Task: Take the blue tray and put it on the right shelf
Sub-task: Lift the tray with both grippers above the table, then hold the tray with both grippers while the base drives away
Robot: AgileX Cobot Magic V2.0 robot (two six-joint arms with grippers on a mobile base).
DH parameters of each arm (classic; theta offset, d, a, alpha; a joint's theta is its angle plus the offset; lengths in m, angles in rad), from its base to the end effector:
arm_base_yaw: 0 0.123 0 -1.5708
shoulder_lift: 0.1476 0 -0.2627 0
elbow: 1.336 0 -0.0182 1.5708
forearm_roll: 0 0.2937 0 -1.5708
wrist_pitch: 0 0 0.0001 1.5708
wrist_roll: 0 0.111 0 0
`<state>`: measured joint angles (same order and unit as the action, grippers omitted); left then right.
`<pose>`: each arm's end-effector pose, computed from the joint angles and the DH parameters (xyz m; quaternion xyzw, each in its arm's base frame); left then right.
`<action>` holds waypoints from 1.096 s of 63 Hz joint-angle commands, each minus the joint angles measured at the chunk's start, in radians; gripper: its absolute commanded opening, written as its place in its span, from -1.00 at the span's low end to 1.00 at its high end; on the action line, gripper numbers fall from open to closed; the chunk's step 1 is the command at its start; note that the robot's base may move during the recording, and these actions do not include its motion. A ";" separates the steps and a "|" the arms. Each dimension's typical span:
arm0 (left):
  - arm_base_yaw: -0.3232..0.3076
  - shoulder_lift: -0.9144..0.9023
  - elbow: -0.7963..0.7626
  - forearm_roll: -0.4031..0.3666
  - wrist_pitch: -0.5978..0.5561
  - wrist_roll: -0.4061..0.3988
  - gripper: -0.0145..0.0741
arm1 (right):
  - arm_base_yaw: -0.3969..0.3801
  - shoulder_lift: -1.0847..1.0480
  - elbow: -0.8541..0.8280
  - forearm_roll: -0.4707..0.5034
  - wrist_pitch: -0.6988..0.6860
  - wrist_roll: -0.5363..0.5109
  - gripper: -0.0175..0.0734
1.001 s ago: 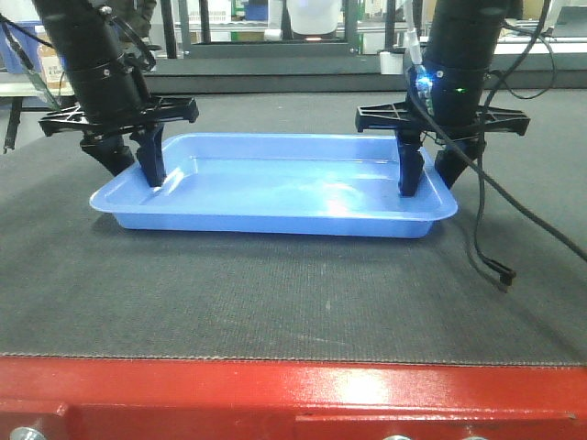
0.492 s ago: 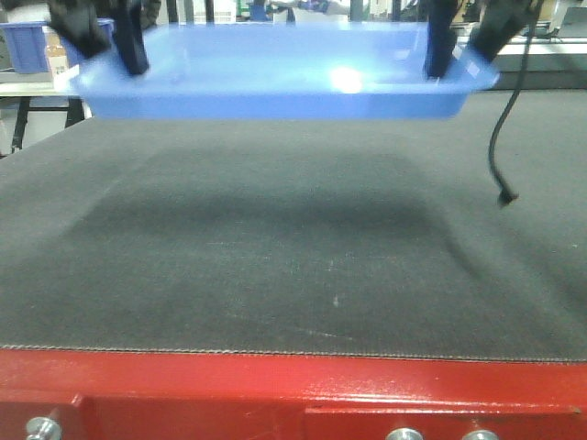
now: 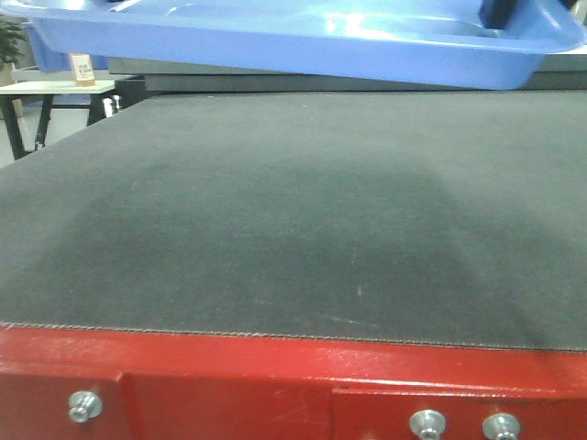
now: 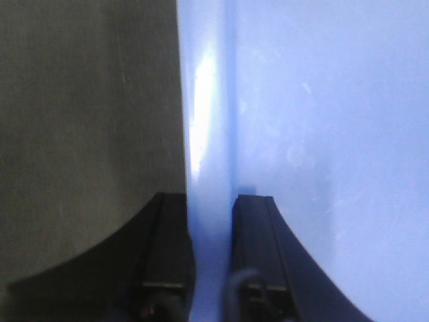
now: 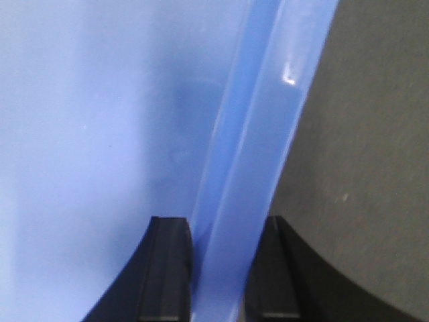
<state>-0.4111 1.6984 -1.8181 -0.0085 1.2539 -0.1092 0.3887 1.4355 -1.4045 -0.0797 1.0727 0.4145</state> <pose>0.3760 -0.1649 0.3578 0.1450 0.9549 -0.0707 0.2491 0.3303 0.1269 0.3262 0.0037 0.9611 0.0711 0.2668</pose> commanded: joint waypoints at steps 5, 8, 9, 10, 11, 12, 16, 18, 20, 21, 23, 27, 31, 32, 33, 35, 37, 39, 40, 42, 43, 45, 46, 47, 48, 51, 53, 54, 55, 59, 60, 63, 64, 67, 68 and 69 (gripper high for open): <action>-0.013 -0.120 0.128 0.028 -0.019 0.009 -0.77 | 0.003 -0.095 0.034 -0.065 -0.018 -0.030 -0.49; -0.013 -0.141 0.185 -0.001 -0.043 0.009 -0.77 | 0.003 -0.101 0.036 -0.065 -0.013 -0.030 -0.49; -0.013 -0.148 0.208 -0.015 -0.050 0.009 -0.77 | 0.003 -0.103 0.036 -0.065 -0.013 -0.030 -0.49; -0.013 -0.154 0.223 -0.024 -0.056 0.009 -0.77 | 0.003 -0.104 0.036 -0.065 -0.011 -0.030 -0.49; -0.013 -0.157 0.230 -0.029 -0.059 0.009 -0.77 | 0.003 -0.105 0.036 -0.065 -0.009 -0.030 -0.49; -0.015 -0.167 0.244 -0.037 -0.067 0.009 -0.77 | 0.003 -0.108 0.036 -0.065 -0.008 -0.030 -0.49; -0.024 -0.193 0.299 -0.045 -0.083 0.009 -0.77 | 0.003 -0.111 0.034 -0.064 0.003 -0.030 -0.49; -0.034 -0.206 0.317 -0.037 -0.087 0.009 -0.77 | 0.006 -0.115 0.031 -0.063 0.014 -0.030 -0.49; -0.041 -0.222 0.331 -0.031 -0.087 0.009 -0.77 | 0.009 -0.119 0.031 -0.063 0.017 -0.030 -0.49; -0.043 -0.228 0.339 -0.027 -0.087 0.009 -0.77 | 0.012 -0.122 0.031 -0.063 0.018 -0.030 -0.49; -0.049 -0.240 0.344 -0.025 -0.087 0.009 -0.77 | 0.018 -0.125 0.031 -0.063 0.019 -0.030 -0.49; -0.062 -0.265 0.346 -0.023 -0.089 0.007 -0.77 | 0.032 -0.134 0.031 -0.063 0.017 -0.030 -0.49; -0.069 -0.288 0.341 -0.023 -0.100 -0.002 -0.77 | 0.048 -0.143 0.031 -0.063 0.012 -0.030 -0.49; -0.071 -0.293 0.339 -0.023 -0.102 -0.012 -0.77 | 0.052 -0.144 0.031 -0.063 0.011 -0.030 -0.49; -0.071 -0.297 0.336 -0.023 -0.102 -0.016 -0.77 | 0.055 -0.144 0.031 -0.063 0.010 -0.030 -0.49; -0.071 -0.306 0.330 -0.023 -0.102 -0.020 -0.77 | 0.062 -0.146 0.031 -0.063 0.009 -0.030 -0.49; -0.071 -0.314 0.326 -0.023 -0.105 -0.020 -0.77 | 0.067 -0.149 0.031 -0.063 0.009 -0.030 -0.49; -0.071 -0.324 0.321 -0.023 -0.105 -0.020 -0.77 | 0.073 -0.150 0.031 -0.063 0.009 -0.030 -0.49; -0.071 -0.326 0.318 -0.023 -0.105 -0.020 -0.77 | 0.075 -0.151 0.031 -0.063 0.008 -0.030 -0.49; -0.071 -0.328 0.316 -0.023 -0.105 -0.020 -0.77 | 0.079 -0.152 0.031 -0.063 0.008 -0.030 -0.49; -0.071 -0.331 0.314 -0.023 -0.105 -0.020 -0.77 | 0.080 -0.153 0.031 -0.063 0.006 -0.030 -0.49; -0.071 -0.333 0.314 -0.023 -0.102 -0.020 -0.77 | 0.081 -0.155 0.031 -0.063 0.006 -0.030 -0.49; -0.071 -0.333 0.314 -0.023 -0.101 -0.020 -0.77 | 0.081 -0.155 0.031 -0.063 0.004 -0.030 -0.49; -0.071 -0.333 0.314 -0.023 -0.098 -0.020 -0.77 | 0.081 -0.155 0.031 -0.063 0.003 -0.030 -0.49; -0.071 -0.333 0.314 -0.023 -0.096 -0.020 -0.77 | 0.081 -0.157 0.031 -0.064 0.003 -0.030 -0.49; -0.071 -0.333 0.314 -0.023 -0.086 -0.020 -0.77 | 0.081 -0.161 0.031 -0.064 0.001 -0.030 -0.49; -0.071 -0.331 0.314 -0.023 -0.084 -0.020 -0.77 | 0.081 -0.163 0.031 -0.065 -0.003 -0.030 -0.49; -0.071 -0.331 0.314 -0.023 -0.084 -0.020 -0.77 | 0.081 -0.163 0.031 -0.065 -0.004 -0.030 -0.49; -0.071 -0.331 0.314 -0.023 -0.083 -0.020 -0.77 | 0.081 -0.164 0.031 -0.065 -0.004 -0.030 -0.49; -0.071 -0.331 0.314 -0.023 -0.081 -0.020 -0.77 | 0.081 -0.167 0.031 -0.065 -0.008 -0.030 -0.49; -0.071 -0.331 0.314 -0.023 -0.080 -0.020 -0.77 | 0.081 -0.167 0.031 -0.065 -0.008 -0.030 -0.49; -0.071 -0.331 0.314 -0.028 -0.075 -0.020 -0.77 | 0.081 -0.167 0.031 -0.065 -0.010 -0.030 -0.49; -0.071 -0.331 0.314 -0.029 -0.073 -0.020 -0.77 | 0.081 -0.167 0.031 -0.065 -0.010 -0.030 -0.49; -0.071 -0.331 0.314 -0.030 -0.071 -0.020 -0.78 | 0.081 -0.167 0.031 -0.065 -0.007 -0.030 -0.49; -0.071 -0.331 0.314 -0.030 -0.071 -0.020 -0.78 | 0.081 -0.167 0.031 -0.065 -0.007 -0.030 -0.49; -0.071 -0.331 0.314 -0.030 -0.071 -0.020 -0.78 | 0.081 -0.167 0.031 -0.065 -0.007 -0.030 -0.49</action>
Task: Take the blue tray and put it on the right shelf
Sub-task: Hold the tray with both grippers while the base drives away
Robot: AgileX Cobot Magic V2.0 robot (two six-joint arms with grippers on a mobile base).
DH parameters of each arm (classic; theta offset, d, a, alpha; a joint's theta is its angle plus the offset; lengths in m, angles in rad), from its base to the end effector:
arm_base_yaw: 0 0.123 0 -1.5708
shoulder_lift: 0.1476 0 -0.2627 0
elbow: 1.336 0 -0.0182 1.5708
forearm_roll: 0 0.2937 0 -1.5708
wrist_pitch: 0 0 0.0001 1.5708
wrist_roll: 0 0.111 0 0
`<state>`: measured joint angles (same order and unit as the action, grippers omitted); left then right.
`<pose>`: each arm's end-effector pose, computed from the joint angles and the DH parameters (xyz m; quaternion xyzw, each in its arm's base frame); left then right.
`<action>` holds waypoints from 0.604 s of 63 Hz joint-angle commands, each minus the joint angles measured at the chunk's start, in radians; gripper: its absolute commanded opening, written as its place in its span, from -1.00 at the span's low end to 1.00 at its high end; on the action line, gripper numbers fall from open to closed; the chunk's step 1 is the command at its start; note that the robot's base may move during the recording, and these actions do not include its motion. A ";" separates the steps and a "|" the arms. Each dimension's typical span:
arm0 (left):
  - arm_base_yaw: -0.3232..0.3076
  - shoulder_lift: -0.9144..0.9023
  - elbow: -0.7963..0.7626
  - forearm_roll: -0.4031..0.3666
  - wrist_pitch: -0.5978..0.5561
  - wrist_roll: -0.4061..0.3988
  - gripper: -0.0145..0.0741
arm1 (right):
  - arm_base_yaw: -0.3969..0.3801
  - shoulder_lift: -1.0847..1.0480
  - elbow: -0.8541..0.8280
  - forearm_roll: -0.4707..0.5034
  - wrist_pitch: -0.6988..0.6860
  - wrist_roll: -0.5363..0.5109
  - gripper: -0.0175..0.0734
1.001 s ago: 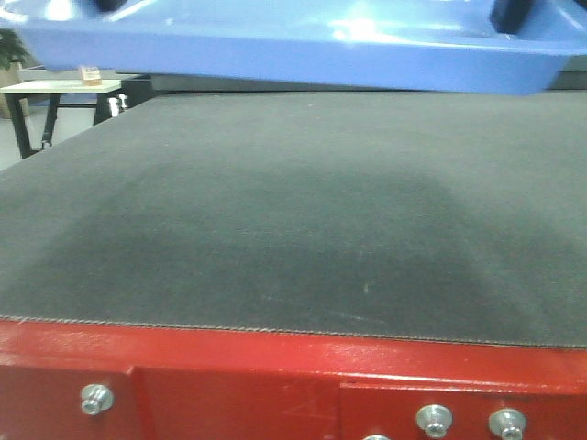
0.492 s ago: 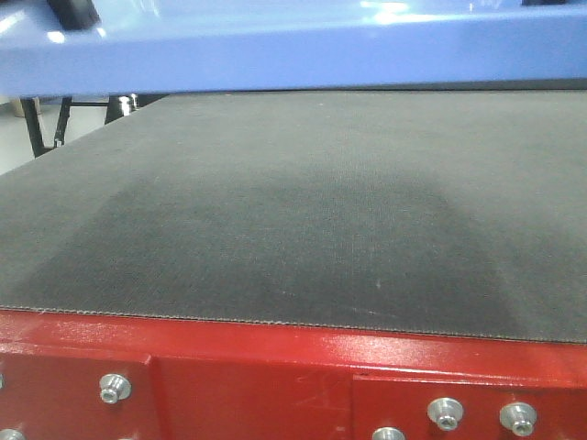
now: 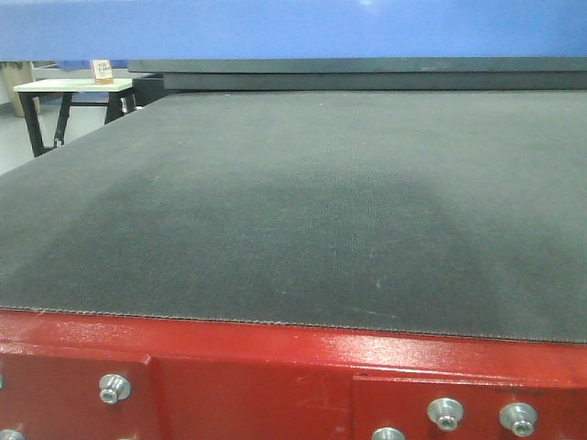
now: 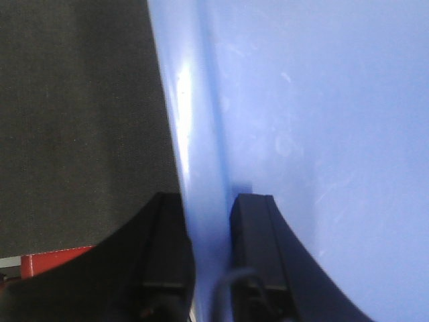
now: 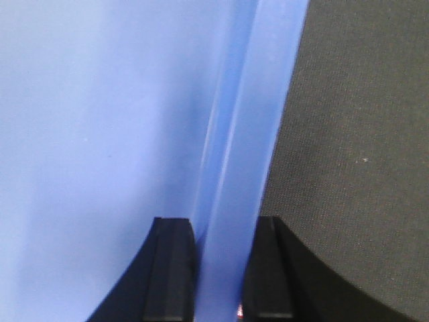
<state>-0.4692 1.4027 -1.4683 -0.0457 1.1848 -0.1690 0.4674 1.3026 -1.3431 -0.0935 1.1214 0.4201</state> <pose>0.3002 -0.1575 0.3531 0.1415 0.9532 -0.1050 0.2455 0.2879 0.1349 0.3466 -0.0301 0.9572 0.0804 0.2765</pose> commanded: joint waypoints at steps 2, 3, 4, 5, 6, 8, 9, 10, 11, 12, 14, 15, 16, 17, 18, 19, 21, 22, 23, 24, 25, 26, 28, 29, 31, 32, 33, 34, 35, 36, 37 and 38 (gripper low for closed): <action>-0.013 -0.035 -0.036 0.008 -0.002 0.040 -0.78 | 0.002 -0.034 -0.030 -0.052 -0.056 -0.036 -0.49; -0.013 -0.035 -0.036 0.008 -0.002 0.040 -0.78 | 0.002 -0.034 -0.030 -0.052 -0.056 -0.036 -0.49; -0.013 -0.035 -0.036 0.008 -0.002 0.040 -0.78 | 0.002 -0.034 -0.030 -0.052 -0.056 -0.036 -0.49; -0.013 -0.035 -0.036 0.008 -0.002 0.040 -0.78 | 0.002 -0.034 -0.030 -0.052 -0.056 -0.036 -0.49; -0.013 -0.035 -0.036 0.008 -0.002 0.040 -0.78 | 0.002 -0.034 -0.030 -0.052 -0.056 -0.036 -0.49; -0.013 -0.035 -0.036 0.008 -0.002 0.040 -0.78 | 0.002 -0.034 -0.030 -0.052 -0.056 -0.036 -0.49; -0.013 -0.035 -0.036 0.008 -0.002 0.040 -0.78 | 0.002 -0.034 -0.030 -0.052 -0.056 -0.036 -0.49; -0.013 -0.035 -0.036 0.008 -0.002 0.040 -0.78 | 0.002 -0.034 -0.030 -0.052 -0.056 -0.036 -0.49; -0.013 -0.035 -0.036 0.008 -0.002 0.040 -0.78 | 0.002 -0.034 -0.030 -0.052 -0.056 -0.036 -0.49; -0.013 -0.035 -0.036 0.008 -0.002 0.040 -0.78 | 0.002 -0.034 -0.030 -0.052 -0.056 -0.036 -0.49; -0.013 -0.035 -0.036 0.008 -0.002 0.040 -0.78 | 0.002 -0.034 -0.030 -0.052 -0.056 -0.036 -0.49; -0.013 -0.035 -0.036 0.008 -0.002 0.040 -0.78 | 0.002 -0.034 -0.030 -0.052 -0.056 -0.036 -0.49; -0.013 -0.035 -0.036 0.008 -0.002 0.040 -0.78 | 0.002 -0.034 -0.030 -0.052 -0.057 -0.036 -0.49; -0.013 -0.035 -0.036 0.008 -0.002 0.040 -0.78 | 0.002 -0.034 -0.030 -0.052 -0.057 -0.036 -0.49; -0.013 -0.035 -0.036 0.008 -0.002 0.040 -0.78 | 0.002 -0.034 -0.030 -0.052 -0.057 -0.036 -0.49; -0.013 -0.035 -0.036 0.008 -0.002 0.040 -0.78 | 0.002 -0.034 -0.030 -0.052 -0.057 -0.036 -0.49; -0.013 -0.033 -0.036 0.008 -0.002 0.040 -0.78 | 0.002 -0.034 -0.030 -0.052 -0.057 -0.036 -0.49; -0.013 -0.033 -0.036 0.008 -0.002 0.040 -0.78 | 0.002 -0.034 -0.030 -0.052 -0.057 -0.036 -0.49; -0.013 -0.033 -0.036 0.008 -0.002 0.040 -0.78 | 0.002 -0.034 -0.030 -0.052 -0.057 -0.036 -0.49; -0.013 -0.033 -0.036 0.006 -0.002 0.040 -0.78 | 0.002 -0.034 -0.030 -0.052 -0.057 -0.036 -0.49; -0.013 -0.033 -0.036 0.006 -0.002 0.040 -0.78 | 0.002 -0.034 -0.030 -0.052 -0.057 -0.036 -0.49; -0.013 -0.033 -0.036 0.006 -0.002 0.040 -0.78 | 0.002 -0.034 -0.030 -0.052 -0.057 -0.036 -0.49; -0.013 -0.031 -0.036 0.004 -0.002 0.040 -0.78 | 0.002 -0.034 -0.030 -0.052 -0.057 -0.036 -0.49; -0.013 -0.031 -0.036 0.004 -0.002 0.040 -0.78 | 0.002 -0.034 -0.030 -0.052 -0.058 -0.036 -0.49; -0.013 -0.031 -0.036 0.002 -0.002 0.040 -0.78 | 0.002 -0.034 -0.030 -0.052 -0.059 -0.036 -0.49; -0.013 -0.031 -0.036 0.002 -0.002 0.040 -0.78 | 0.002 -0.034 -0.030 -0.052 -0.059 -0.036 -0.49; -0.013 -0.029 -0.036 0.002 -0.002 0.040 -0.78 | 0.002 -0.034 -0.030 -0.052 -0.059 -0.036 -0.49; -0.013 -0.029 -0.036 0.002 -0.002 0.040 -0.78 | 0.002 -0.034 -0.030 -0.052 -0.059 -0.036 -0.49; -0.013 -0.029 -0.036 0.000 -0.002 0.040 -0.78 | 0.002 -0.034 -0.030 -0.052 -0.059 -0.036 -0.49; -0.013 -0.029 -0.036 -0.002 -0.002 0.040 -0.78 | 0.002 -0.034 -0.030 -0.052 -0.059 -0.036 -0.49; -0.013 -0.027 -0.036 -0.004 -0.002 0.040 -0.78 | 0.002 -0.034 -0.030 -0.052 -0.059 -0.036 -0.49; -0.013 -0.027 -0.036 -0.008 -0.002 0.040 -0.78 | 0.002 -0.034 -0.030 -0.052 -0.059 -0.036 -0.49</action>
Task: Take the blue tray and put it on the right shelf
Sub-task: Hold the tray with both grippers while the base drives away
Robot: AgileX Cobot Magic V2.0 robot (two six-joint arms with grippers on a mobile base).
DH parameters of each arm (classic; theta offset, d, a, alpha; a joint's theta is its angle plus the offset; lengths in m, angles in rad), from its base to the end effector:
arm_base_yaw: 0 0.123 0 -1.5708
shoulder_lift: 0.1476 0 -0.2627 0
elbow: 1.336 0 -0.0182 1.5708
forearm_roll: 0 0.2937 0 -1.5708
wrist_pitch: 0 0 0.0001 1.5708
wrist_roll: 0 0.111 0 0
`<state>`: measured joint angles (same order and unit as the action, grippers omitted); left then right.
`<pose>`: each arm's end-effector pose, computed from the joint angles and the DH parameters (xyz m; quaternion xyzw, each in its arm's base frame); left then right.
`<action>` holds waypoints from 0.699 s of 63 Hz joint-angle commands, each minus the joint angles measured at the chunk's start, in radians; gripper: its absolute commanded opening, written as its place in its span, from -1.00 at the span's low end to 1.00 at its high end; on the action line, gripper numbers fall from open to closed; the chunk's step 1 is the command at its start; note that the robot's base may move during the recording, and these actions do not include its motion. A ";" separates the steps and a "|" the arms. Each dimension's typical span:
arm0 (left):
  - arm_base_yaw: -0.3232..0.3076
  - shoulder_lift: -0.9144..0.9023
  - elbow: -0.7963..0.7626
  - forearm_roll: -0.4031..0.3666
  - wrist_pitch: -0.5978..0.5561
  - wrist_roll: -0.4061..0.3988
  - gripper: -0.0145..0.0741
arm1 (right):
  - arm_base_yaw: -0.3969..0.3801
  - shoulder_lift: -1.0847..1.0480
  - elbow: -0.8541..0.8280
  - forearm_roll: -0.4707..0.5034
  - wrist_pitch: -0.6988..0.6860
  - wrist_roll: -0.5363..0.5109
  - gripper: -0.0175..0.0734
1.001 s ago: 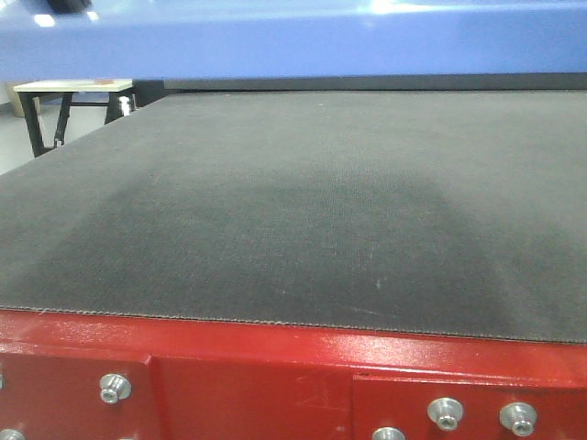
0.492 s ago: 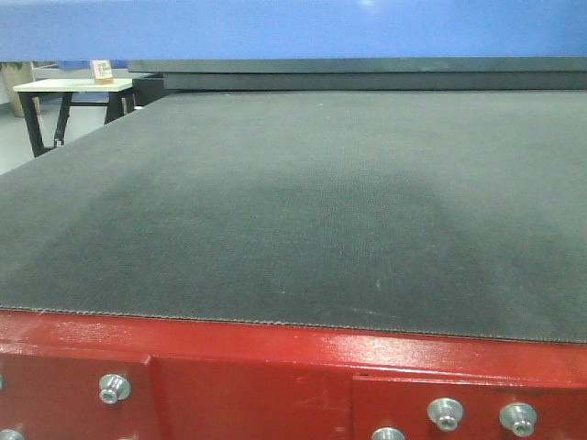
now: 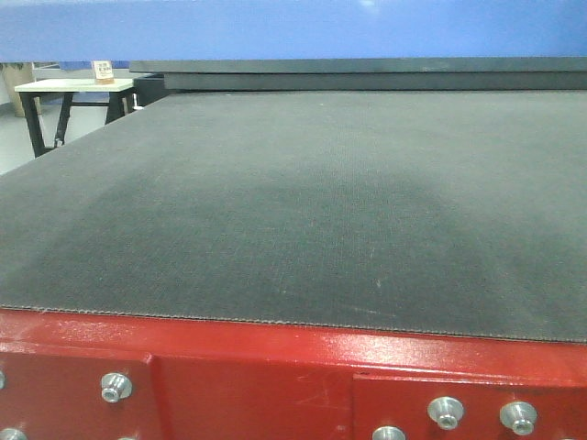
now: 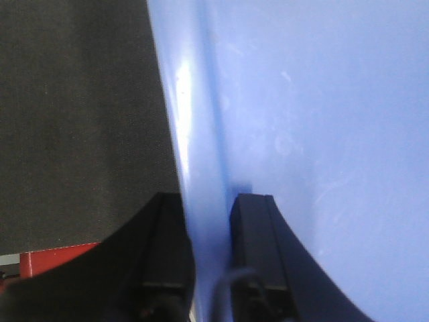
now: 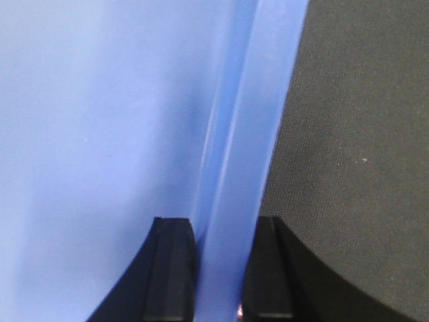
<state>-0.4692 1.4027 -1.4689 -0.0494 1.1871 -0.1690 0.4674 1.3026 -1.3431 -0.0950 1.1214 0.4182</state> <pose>0.2999 -0.1577 0.3532 0.1413 0.9535 -0.1065 0.2442 0.2880 0.1347 0.3466 -0.0312 0.9571 0.0794 0.2769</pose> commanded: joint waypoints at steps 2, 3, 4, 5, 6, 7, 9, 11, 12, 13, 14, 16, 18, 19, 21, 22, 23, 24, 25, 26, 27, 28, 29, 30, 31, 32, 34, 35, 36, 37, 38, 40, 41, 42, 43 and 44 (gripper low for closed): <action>-0.013 -0.027 -0.036 -0.012 -0.005 0.040 -0.78 | 0.002 -0.034 -0.030 -0.050 -0.059 -0.034 -0.49; -0.013 -0.027 -0.036 -0.017 -0.005 0.040 -0.78 | 0.002 -0.034 -0.030 -0.050 -0.059 -0.034 -0.49; -0.013 -0.027 -0.036 -0.022 -0.005 0.040 -0.78 | 0.002 -0.034 -0.030 -0.050 -0.059 -0.034 -0.49; -0.013 -0.027 -0.036 -0.026 -0.005 0.040 -0.78 | 0.002 -0.034 -0.030 -0.050 -0.059 -0.034 -0.49; -0.013 -0.027 -0.036 -0.031 -0.005 0.040 -0.78 | 0.002 -0.034 -0.030 -0.050 -0.059 -0.034 -0.49; -0.013 -0.027 -0.036 -0.030 -0.005 0.040 -0.78 | 0.002 -0.034 -0.030 -0.050 -0.059 -0.034 -0.49; -0.013 -0.027 -0.036 -0.033 -0.005 0.040 -0.78 | 0.002 -0.034 -0.030 -0.050 -0.059 -0.034 -0.49; -0.013 -0.027 -0.036 -0.035 -0.005 0.040 -0.78 | 0.002 -0.034 -0.030 -0.050 -0.059 -0.034 -0.49; -0.013 -0.027 -0.036 -0.035 -0.005 0.040 -0.78 | 0.002 -0.034 -0.030 -0.050 -0.059 -0.034 -0.49; -0.013 -0.027 -0.036 -0.035 -0.005 0.040 -0.78 | 0.002 -0.034 -0.030 -0.050 -0.059 -0.034 -0.49; -0.013 -0.027 -0.036 -0.038 -0.005 0.040 -0.78 | 0.002 -0.034 -0.030 -0.050 -0.059 -0.034 -0.49; -0.013 -0.027 -0.036 -0.044 -0.005 0.040 -0.78 | 0.002 -0.034 -0.030 -0.050 -0.059 -0.034 -0.49; -0.013 -0.027 -0.036 -0.055 -0.005 0.040 -0.78 | 0.002 -0.034 -0.030 -0.050 -0.059 -0.034 -0.49; -0.013 -0.027 -0.036 -0.058 -0.005 0.040 -0.78 | 0.002 -0.034 -0.030 -0.050 -0.059 -0.034 -0.49; -0.013 -0.027 -0.036 -0.065 -0.005 0.040 -0.78 | 0.002 -0.034 -0.030 -0.050 -0.059 -0.034 -0.49; -0.013 -0.027 -0.036 -0.070 -0.005 0.040 -0.78 | 0.002 -0.034 -0.030 -0.050 -0.059 -0.034 -0.49; -0.013 -0.027 -0.036 -0.073 -0.005 0.040 -0.78 | 0.002 -0.034 -0.030 -0.050 -0.059 -0.034 -0.49; -0.013 -0.027 -0.036 -0.076 -0.005 0.040 -0.78 | 0.002 -0.034 -0.030 -0.050 -0.059 -0.034 -0.49; -0.013 -0.027 -0.036 -0.079 -0.005 0.040 -0.78 | 0.002 -0.034 -0.030 -0.050 -0.059 -0.034 -0.49; -0.013 -0.027 -0.036 -0.078 -0.005 0.040 -0.78 | 0.002 -0.033 -0.030 -0.050 -0.059 -0.034 -0.49; -0.013 -0.027 -0.036 -0.078 -0.005 0.040 -0.78 | 0.002 -0.033 -0.030 -0.050 -0.059 -0.034 -0.49; -0.013 -0.027 -0.036 -0.078 -0.005 0.040 -0.78 | 0.002 -0.033 -0.030 -0.050 -0.059 -0.034 -0.49; -0.013 -0.027 -0.036 -0.078 -0.005 0.040 -0.78 | 0.002 -0.032 -0.030 -0.050 -0.059 -0.034 -0.49; -0.013 -0.027 -0.036 -0.078 -0.005 0.040 -0.78 | 0.002 -0.031 -0.030 -0.050 -0.059 -0.034 -0.49; -0.013 -0.027 -0.036 -0.078 -0.005 0.040 -0.78 | 0.002 -0.031 -0.030 -0.050 -0.059 -0.034 -0.49; -0.013 -0.027 -0.036 -0.080 -0.005 0.040 -0.78 | 0.002 -0.031 -0.030 -0.050 -0.059 -0.034 -0.49; -0.013 -0.027 -0.036 -0.084 -0.005 0.040 -0.78 | 0.002 -0.031 -0.030 -0.050 -0.059 -0.034 -0.49; -0.013 -0.027 -0.036 -0.087 -0.005 0.040 -0.78 | 0.002 -0.031 -0.030 -0.050 -0.059 -0.034 -0.49; -0.013 -0.027 -0.036 -0.093 -0.005 0.040 -0.78 | 0.002 -0.031 -0.030 -0.050 -0.059 -0.034 -0.49; -0.013 -0.027 -0.036 -0.097 -0.005 0.040 -0.78 | 0.002 -0.031 -0.030 -0.050 -0.059 -0.034 -0.49; -0.013 -0.027 -0.036 -0.100 -0.005 0.040 -0.78 | 0.002 -0.031 -0.030 -0.050 -0.059 -0.034 -0.49; -0.013 -0.027 -0.036 -0.104 -0.005 0.040 -0.78 | 0.002 -0.031 -0.030 -0.050 -0.059 -0.034 -0.49; -0.013 -0.027 -0.036 -0.109 -0.005 0.040 -0.78 | 0.002 -0.031 -0.030 -0.050 -0.059 -0.034 -0.49; -0.013 -0.027 -0.036 -0.112 -0.005 0.040 -0.78 | 0.002 -0.031 -0.030 -0.050 -0.059 -0.034 -0.49; -0.013 -0.027 -0.036 -0.115 -0.005 0.040 -0.78 | 0.002 -0.031 -0.030 -0.050 -0.059 -0.034 -0.49; -0.013 -0.027 -0.036 -0.115 -0.005 0.040 -0.78 | 0.002 -0.031 -0.030 -0.050 -0.059 -0.034 -0.49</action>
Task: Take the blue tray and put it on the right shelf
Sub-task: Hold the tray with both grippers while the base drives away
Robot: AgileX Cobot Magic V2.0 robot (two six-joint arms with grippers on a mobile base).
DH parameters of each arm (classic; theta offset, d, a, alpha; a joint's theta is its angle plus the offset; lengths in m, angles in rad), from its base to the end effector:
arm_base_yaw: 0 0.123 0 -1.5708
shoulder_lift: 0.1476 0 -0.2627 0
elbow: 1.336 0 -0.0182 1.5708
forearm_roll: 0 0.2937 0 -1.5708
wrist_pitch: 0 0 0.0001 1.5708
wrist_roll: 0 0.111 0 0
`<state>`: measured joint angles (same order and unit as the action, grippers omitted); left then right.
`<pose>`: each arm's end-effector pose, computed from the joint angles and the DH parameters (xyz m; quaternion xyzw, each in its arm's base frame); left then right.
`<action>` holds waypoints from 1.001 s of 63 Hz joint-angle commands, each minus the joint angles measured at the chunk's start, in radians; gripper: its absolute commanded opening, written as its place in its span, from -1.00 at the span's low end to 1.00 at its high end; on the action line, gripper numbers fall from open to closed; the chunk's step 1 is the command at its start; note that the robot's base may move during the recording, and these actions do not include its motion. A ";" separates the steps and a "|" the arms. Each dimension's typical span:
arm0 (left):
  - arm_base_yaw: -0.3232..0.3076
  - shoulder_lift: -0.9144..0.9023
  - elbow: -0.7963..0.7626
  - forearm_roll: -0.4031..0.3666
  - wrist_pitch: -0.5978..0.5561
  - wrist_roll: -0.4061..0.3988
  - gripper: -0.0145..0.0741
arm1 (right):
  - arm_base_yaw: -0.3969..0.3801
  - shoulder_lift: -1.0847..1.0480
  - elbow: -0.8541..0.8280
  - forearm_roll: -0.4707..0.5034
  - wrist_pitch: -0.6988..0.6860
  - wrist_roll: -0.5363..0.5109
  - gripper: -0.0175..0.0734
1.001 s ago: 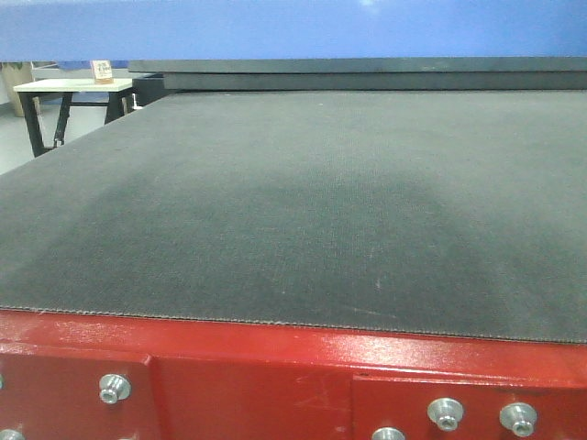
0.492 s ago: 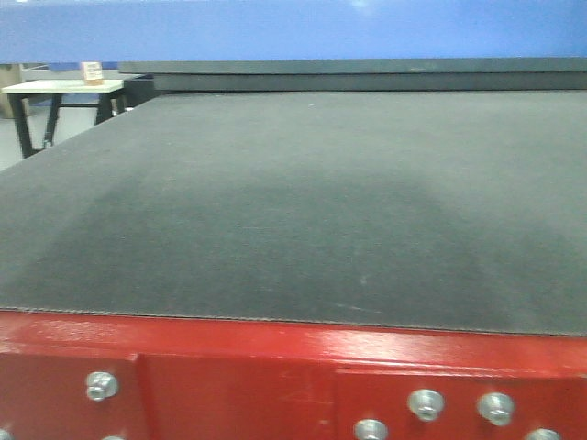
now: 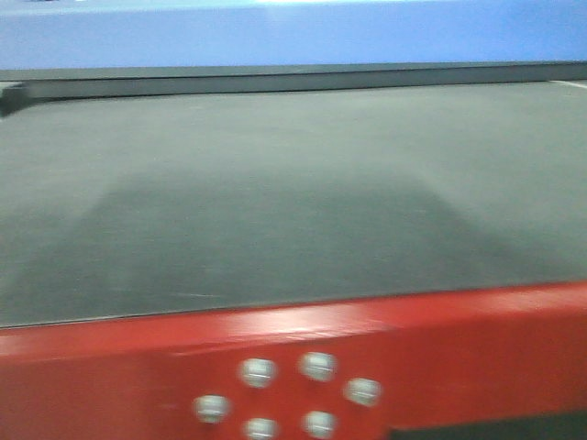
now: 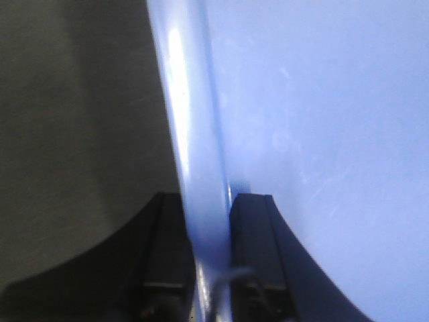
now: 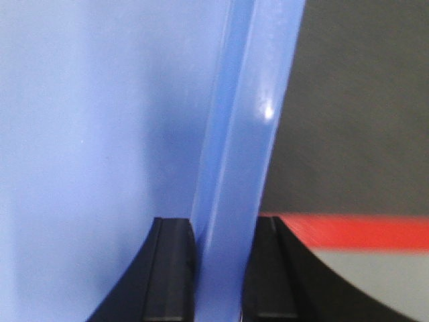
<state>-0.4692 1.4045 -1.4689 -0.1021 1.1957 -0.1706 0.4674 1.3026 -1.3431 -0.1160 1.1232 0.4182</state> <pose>0.2970 -0.1624 0.3525 0.1378 0.9544 -0.1299 0.2308 0.2888 0.1328 0.3467 -0.0328 0.9568 0.0696 0.2804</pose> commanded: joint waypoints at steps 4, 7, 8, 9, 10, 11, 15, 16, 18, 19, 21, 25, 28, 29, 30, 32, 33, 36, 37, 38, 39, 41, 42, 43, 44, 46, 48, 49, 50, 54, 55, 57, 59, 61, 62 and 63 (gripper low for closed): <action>-0.013 -0.029 -0.036 -0.064 -0.013 0.041 -0.78 | 0.002 -0.031 -0.030 -0.029 -0.061 -0.034 -0.49; -0.013 -0.029 -0.036 -0.068 -0.013 0.041 -0.78 | 0.002 -0.031 -0.030 -0.029 -0.061 -0.034 -0.49; -0.013 -0.029 -0.036 -0.070 -0.013 0.041 -0.78 | 0.002 -0.031 -0.030 -0.029 -0.061 -0.034 -0.49; -0.013 -0.029 -0.036 -0.077 -0.013 0.041 -0.78 | 0.002 -0.031 -0.030 -0.029 -0.061 -0.034 -0.49; -0.013 -0.029 -0.036 -0.079 -0.013 0.041 -0.78 | 0.002 -0.031 -0.030 -0.029 -0.061 -0.034 -0.49; -0.013 -0.029 -0.036 -0.082 -0.013 0.041 -0.78 | 0.002 -0.031 -0.030 -0.029 -0.061 -0.034 -0.49; -0.013 -0.029 -0.036 -0.086 -0.013 0.041 -0.78 | 0.002 -0.031 -0.030 -0.029 -0.061 -0.034 -0.49; -0.013 -0.029 -0.036 -0.086 -0.013 0.041 -0.78 | 0.002 -0.031 -0.030 -0.029 -0.061 -0.034 -0.49; -0.013 -0.029 -0.036 -0.086 -0.013 0.041 -0.78 | 0.002 -0.031 -0.030 -0.029 -0.061 -0.034 -0.49; -0.013 -0.029 -0.036 -0.086 -0.013 0.041 -0.78 | 0.002 -0.031 -0.030 -0.029 -0.061 -0.034 -0.49; -0.013 -0.029 -0.036 -0.086 -0.013 0.041 -0.78 | 0.002 -0.031 -0.030 -0.029 -0.061 -0.034 -0.49; -0.013 -0.029 -0.036 -0.086 -0.013 0.041 -0.78 | 0.002 -0.031 -0.030 -0.029 -0.061 -0.034 -0.49; -0.013 -0.029 -0.036 -0.086 -0.013 0.041 -0.78 | 0.002 -0.031 -0.030 -0.029 -0.061 -0.034 -0.49; -0.013 -0.029 -0.036 -0.086 -0.013 0.041 -0.78 | 0.002 -0.031 -0.030 -0.029 -0.061 -0.034 -0.49; -0.013 -0.029 -0.036 -0.086 -0.013 0.041 -0.78 | 0.002 -0.031 -0.030 -0.029 -0.061 -0.034 -0.49; -0.013 -0.029 -0.036 -0.086 -0.013 0.041 -0.78 | 0.002 -0.031 -0.030 -0.029 -0.061 -0.034 -0.49; -0.013 -0.029 -0.036 -0.086 -0.013 0.041 -0.78 | 0.002 -0.031 -0.030 -0.029 -0.061 -0.034 -0.49; -0.013 -0.029 -0.036 -0.086 -0.013 0.041 -0.78 | 0.002 -0.031 -0.030 -0.029 -0.061 -0.034 -0.49; -0.013 -0.029 -0.036 -0.086 -0.013 0.041 -0.78 | 0.002 -0.031 -0.030 -0.029 -0.061 -0.034 -0.49; -0.013 -0.029 -0.036 -0.086 -0.013 0.041 -0.78 | 0.002 -0.031 -0.030 -0.029 -0.061 -0.034 -0.49; -0.013 -0.029 -0.036 -0.086 -0.013 0.041 -0.78 | 0.002 -0.031 -0.030 -0.029 -0.061 -0.034 -0.49; -0.013 -0.029 -0.036 -0.086 -0.013 0.041 -0.78 | 0.002 -0.031 -0.030 -0.029 -0.061 -0.034 -0.49; -0.013 -0.029 -0.036 -0.086 -0.013 0.041 -0.78 | 0.002 -0.031 -0.030 -0.029 -0.061 -0.034 -0.49; -0.013 -0.029 -0.036 -0.086 -0.013 0.041 -0.78 | 0.002 -0.031 -0.030 -0.029 -0.061 -0.034 -0.49; -0.013 -0.029 -0.036 -0.086 -0.013 0.041 -0.78 | 0.002 -0.031 -0.030 -0.029 -0.061 -0.034 -0.49; -0.013 -0.029 -0.036 -0.086 -0.013 0.041 -0.78 | 0.002 -0.031 -0.030 -0.029 -0.061 -0.034 -0.49; -0.013 -0.029 -0.036 -0.086 -0.013 0.041 -0.78 | 0.002 -0.031 -0.030 -0.029 -0.061 -0.034 -0.49; -0.013 -0.029 -0.036 -0.086 -0.013 0.041 -0.78 | 0.002 -0.031 -0.030 -0.029 -0.061 -0.034 -0.49; -0.013 -0.029 -0.036 -0.086 -0.013 0.041 -0.78 | 0.002 -0.031 -0.030 -0.029 -0.061 -0.034 -0.49; -0.013 -0.029 -0.036 -0.086 -0.013 0.041 -0.78 | 0.002 -0.031 -0.030 -0.029 -0.061 -0.034 -0.49; -0.013 -0.029 -0.036 -0.086 -0.013 0.041 -0.78 | 0.002 -0.031 -0.030 -0.029 -0.061 -0.034 -0.49; -0.013 -0.029 -0.036 -0.086 -0.013 0.041 -0.78 | 0.002 -0.031 -0.030 -0.029 -0.061 -0.034 -0.49; -0.013 -0.029 -0.036 -0.086 -0.013 0.041 -0.78 | 0.002 -0.031 -0.030 -0.029 -0.061 -0.034 -0.49; -0.013 -0.029 -0.036 -0.086 -0.013 0.041 -0.78 | 0.002 -0.031 -0.030 -0.029 -0.061 -0.034 -0.49; -0.013 -0.029 -0.036 -0.086 -0.013 0.041 -0.78 | 0.002 -0.031 -0.030 -0.029 -0.061 -0.034 -0.49; -0.013 -0.029 -0.036 -0.086 -0.013 0.041 -0.78 | 0.002 -0.031 -0.030 -0.029 -0.061 -0.034 -0.49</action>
<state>-0.4692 1.4063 -1.4689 -0.1359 1.2010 -0.1706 0.4674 1.3026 -1.3431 -0.1359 1.1311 0.4182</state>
